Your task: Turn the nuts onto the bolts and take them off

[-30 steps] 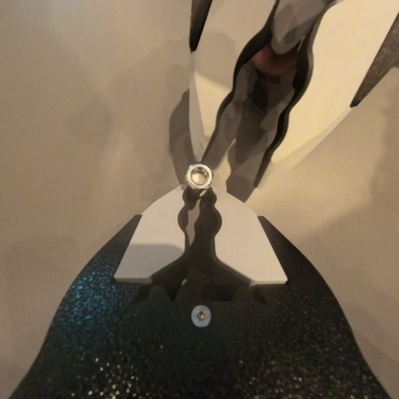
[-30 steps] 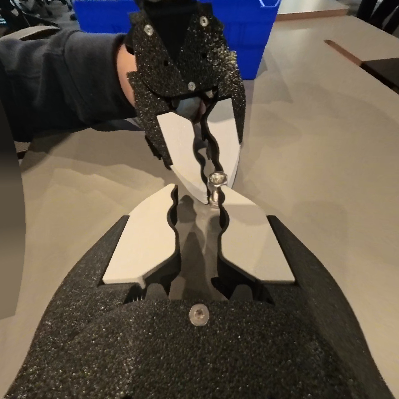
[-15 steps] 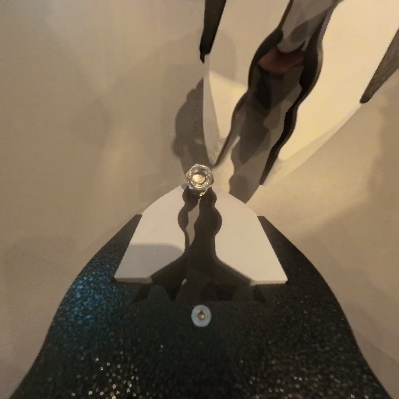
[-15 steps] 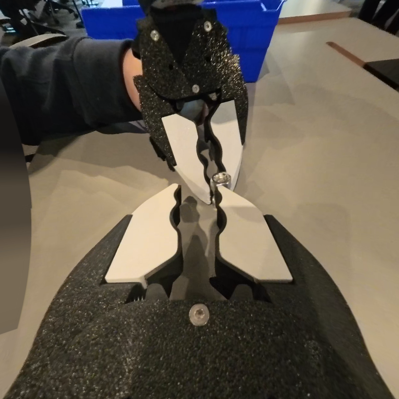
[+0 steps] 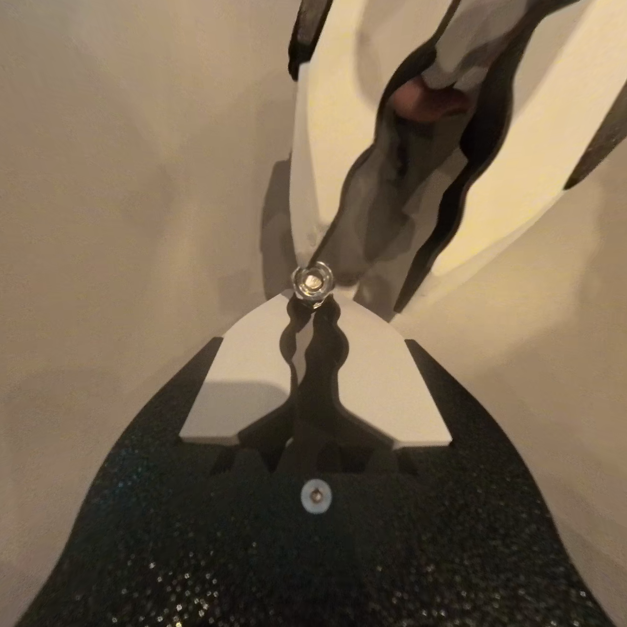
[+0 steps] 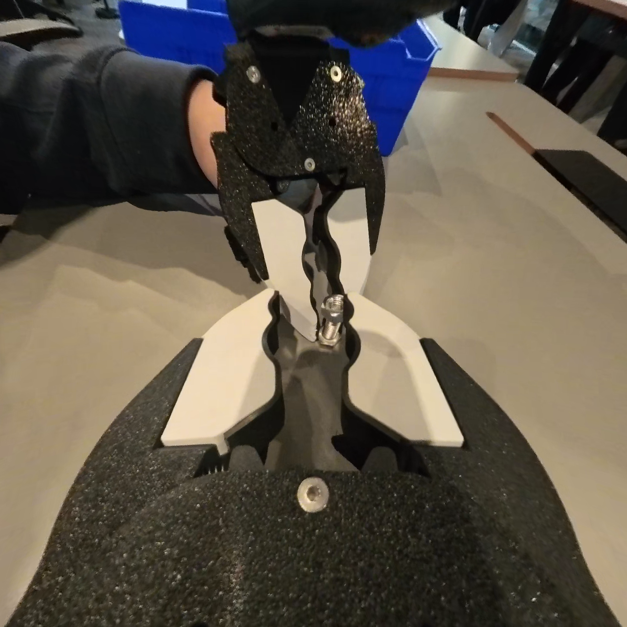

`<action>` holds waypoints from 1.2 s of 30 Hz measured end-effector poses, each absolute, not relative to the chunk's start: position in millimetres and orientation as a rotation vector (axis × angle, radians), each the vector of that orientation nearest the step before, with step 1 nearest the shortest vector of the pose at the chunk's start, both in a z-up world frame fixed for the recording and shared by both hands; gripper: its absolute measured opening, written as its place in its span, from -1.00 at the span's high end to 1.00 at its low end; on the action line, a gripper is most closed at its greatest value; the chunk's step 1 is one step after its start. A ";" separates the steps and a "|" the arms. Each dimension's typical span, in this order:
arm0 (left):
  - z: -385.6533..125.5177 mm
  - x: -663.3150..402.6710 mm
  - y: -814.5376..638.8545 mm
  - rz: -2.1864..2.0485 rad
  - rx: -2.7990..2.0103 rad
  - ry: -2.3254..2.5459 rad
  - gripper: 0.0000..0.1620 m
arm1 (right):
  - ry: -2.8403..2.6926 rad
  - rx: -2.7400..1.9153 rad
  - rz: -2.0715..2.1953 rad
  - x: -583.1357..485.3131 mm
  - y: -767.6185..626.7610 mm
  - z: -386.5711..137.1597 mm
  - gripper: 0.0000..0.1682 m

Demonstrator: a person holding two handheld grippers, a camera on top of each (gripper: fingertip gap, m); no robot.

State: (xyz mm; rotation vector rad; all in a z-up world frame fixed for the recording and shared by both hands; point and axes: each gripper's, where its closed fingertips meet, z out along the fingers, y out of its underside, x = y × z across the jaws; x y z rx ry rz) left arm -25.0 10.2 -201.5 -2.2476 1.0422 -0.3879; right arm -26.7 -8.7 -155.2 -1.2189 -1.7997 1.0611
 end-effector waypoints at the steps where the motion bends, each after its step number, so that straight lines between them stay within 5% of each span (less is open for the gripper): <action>1: -201.5 -25.0 10.2 -0.388 -2.247 1.041 0.81 | -1.809 -1.230 1.056 -27.1 -8.6 -157.5 0.58; 36: -201.6 -25.3 9.9 -0.390 -2.253 1.039 0.81 | -1.841 -1.284 1.005 -24.1 -2.9 -165.2 0.56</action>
